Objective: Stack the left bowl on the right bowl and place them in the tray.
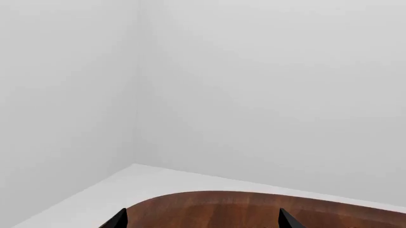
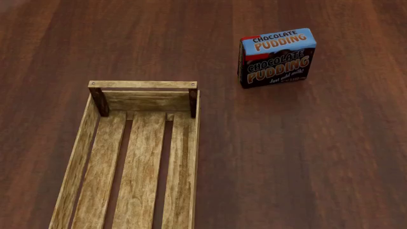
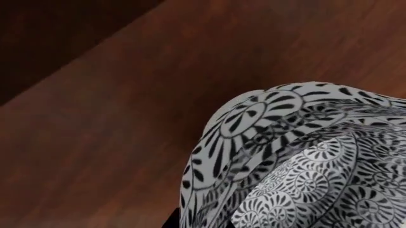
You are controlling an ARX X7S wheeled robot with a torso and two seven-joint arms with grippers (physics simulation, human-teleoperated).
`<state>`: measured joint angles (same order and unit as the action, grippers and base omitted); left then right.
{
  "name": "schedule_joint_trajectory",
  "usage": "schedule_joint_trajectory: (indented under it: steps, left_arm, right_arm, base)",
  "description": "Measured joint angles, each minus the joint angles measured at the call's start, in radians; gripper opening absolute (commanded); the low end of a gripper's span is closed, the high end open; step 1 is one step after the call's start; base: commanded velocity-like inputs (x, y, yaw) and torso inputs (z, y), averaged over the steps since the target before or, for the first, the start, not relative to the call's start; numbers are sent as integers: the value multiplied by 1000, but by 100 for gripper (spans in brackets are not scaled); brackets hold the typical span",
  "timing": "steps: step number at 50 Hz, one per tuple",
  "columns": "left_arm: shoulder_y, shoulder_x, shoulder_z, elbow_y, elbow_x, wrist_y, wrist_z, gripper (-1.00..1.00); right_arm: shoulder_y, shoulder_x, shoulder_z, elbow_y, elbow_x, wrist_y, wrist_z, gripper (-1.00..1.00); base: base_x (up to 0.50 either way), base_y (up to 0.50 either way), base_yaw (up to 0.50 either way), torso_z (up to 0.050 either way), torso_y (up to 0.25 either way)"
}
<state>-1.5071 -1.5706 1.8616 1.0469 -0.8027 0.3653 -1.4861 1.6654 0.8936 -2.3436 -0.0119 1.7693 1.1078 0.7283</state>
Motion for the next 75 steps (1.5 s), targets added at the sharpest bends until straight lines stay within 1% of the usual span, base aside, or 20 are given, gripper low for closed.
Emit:
schedule_joint_trajectory:
  steps: [14, 23, 32, 37, 42, 48, 53, 63, 68, 75]
  left_arm:
    - [8, 0, 2, 0, 8, 8, -3, 100]
    - [16, 0, 7, 0, 23, 19, -9, 100]
    - [26, 0, 14, 0, 42, 31, -20, 100]
    - [30, 0, 15, 0, 48, 35, -23, 100]
    - [30, 0, 14, 0, 51, 37, -26, 100]
    - [31, 0, 12, 0, 54, 39, -29, 100]
    - [32, 0, 12, 0, 57, 41, -32, 100]
    - [33, 0, 9, 0, 59, 45, -33, 100]
    - [34, 0, 9, 0, 63, 47, -35, 100]
    - [39, 0, 10, 0, 71, 51, -40, 100]
  right_arm:
    - [51, 35, -7, -45, 41, 36, 46, -100]
    - [143, 66, -13, -106, 93, 99, 108, -100]
    - [237, 70, -14, -155, 138, 163, 158, -100]
    - [298, 62, -8, -184, 153, 208, 164, -100]
    - [364, 41, 10, -215, 131, 263, 135, -100]
    - [440, -1, 38, -263, 49, 325, 42, -100]
    - [500, -50, 50, -307, -51, 357, -77, -100]
    - [607, -169, 47, -382, -352, 352, -414, -100]
    - [635, -209, 58, -406, -533, 352, -598, -100]
    - [655, -252, 67, -419, -747, 332, -808, -100]
  base:
    - [0, 0, 0, 0, 0]
    - [0, 0, 0, 0, 0]
    - [0, 0, 0, 0, 0]
    - [0, 0, 0, 0, 0]
    - [0, 0, 0, 0, 0]
    - [0, 0, 0, 0, 0]
    - [0, 0, 0, 0, 0]
    - [0, 0, 0, 0, 0]
    - [0, 0, 0, 0, 3]
    - [0, 0, 0, 0, 0]
